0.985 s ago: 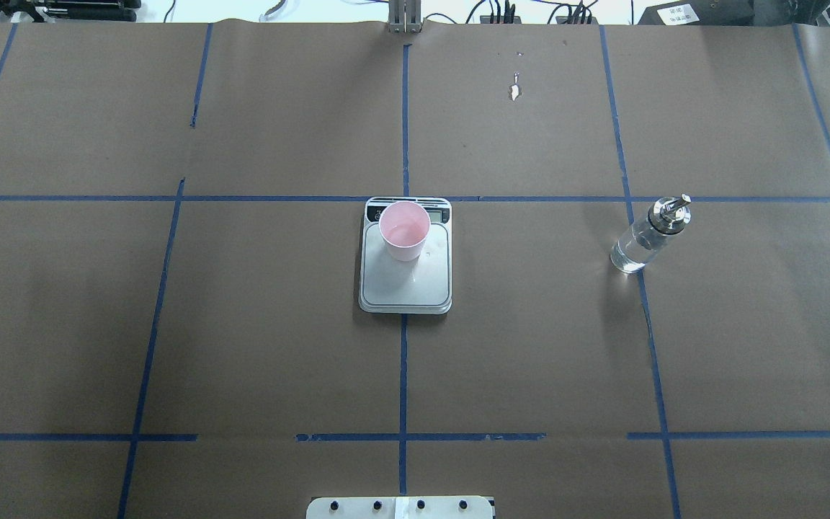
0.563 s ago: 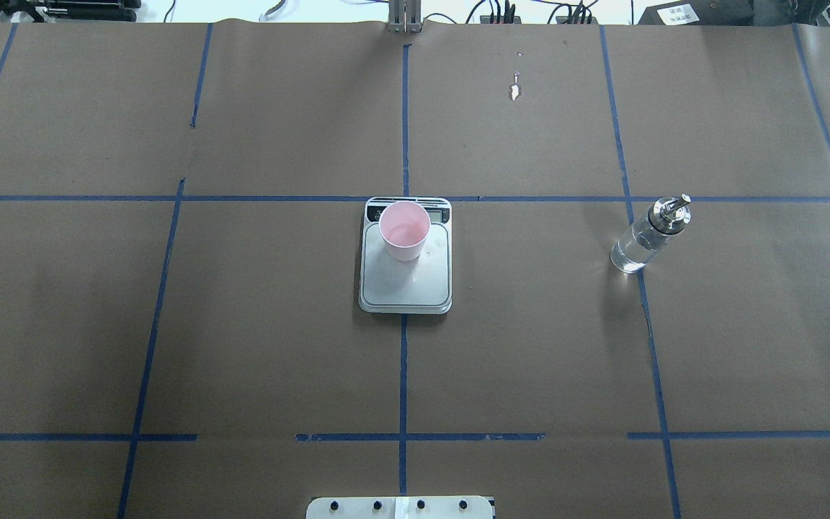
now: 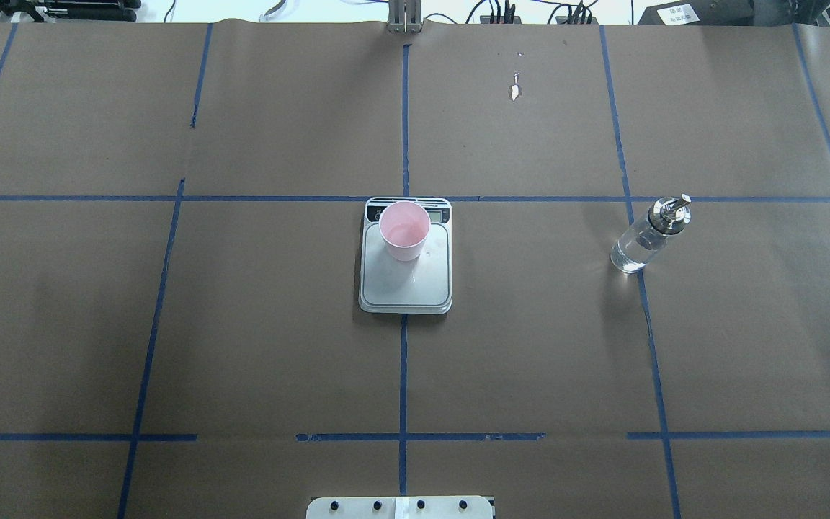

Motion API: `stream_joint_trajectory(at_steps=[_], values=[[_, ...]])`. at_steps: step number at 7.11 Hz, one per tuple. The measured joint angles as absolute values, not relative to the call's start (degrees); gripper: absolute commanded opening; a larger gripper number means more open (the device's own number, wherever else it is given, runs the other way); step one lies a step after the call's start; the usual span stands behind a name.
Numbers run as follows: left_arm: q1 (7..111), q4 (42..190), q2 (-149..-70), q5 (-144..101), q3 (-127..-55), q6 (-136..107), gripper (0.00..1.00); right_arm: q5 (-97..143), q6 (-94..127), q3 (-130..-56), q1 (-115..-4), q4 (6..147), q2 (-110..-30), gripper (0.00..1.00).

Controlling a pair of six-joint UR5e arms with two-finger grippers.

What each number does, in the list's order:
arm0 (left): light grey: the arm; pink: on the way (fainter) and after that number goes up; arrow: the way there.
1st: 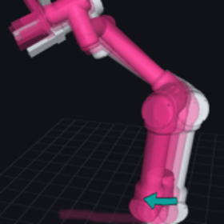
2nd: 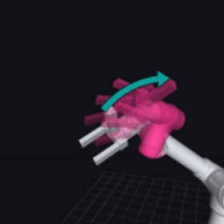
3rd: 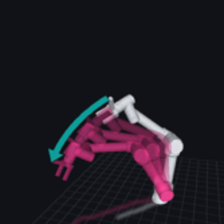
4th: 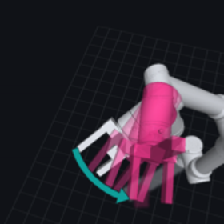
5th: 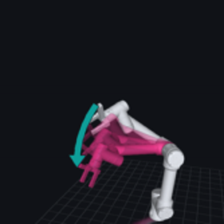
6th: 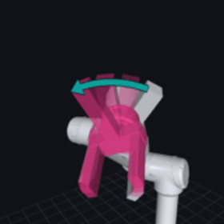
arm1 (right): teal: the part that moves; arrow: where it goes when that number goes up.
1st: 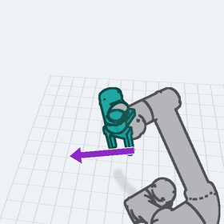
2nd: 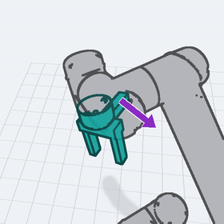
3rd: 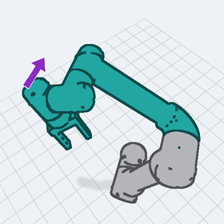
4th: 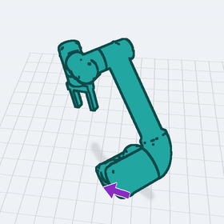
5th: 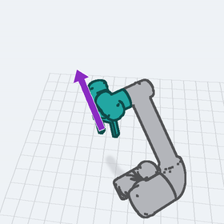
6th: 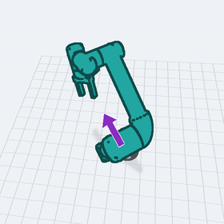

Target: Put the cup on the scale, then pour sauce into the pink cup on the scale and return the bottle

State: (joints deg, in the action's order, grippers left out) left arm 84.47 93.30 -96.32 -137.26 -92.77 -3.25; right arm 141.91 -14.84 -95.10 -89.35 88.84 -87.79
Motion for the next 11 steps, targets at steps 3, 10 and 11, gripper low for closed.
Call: stream_joint_trajectory(at_steps=[3, 10, 11], values=[[84.46, 93.34, -96.01, -137.56, -93.23, -3.25, 1.0, 137.99, -14.51, -93.65, -88.86, 86.77, -87.49, 1.0], [84.32, 93.02, -95.96, -138.26, -93.81, -3.31, 1.0, 147.79, -14.93, -93.49, -88.94, 79.08, -90.98, 1.0], [84.34, 92.74, -95.96, -138.31, -94.82, -3.3, 1.0, 147.82, -14.89, -93.36, -88.94, 78.47, -91.27, 1.0]])
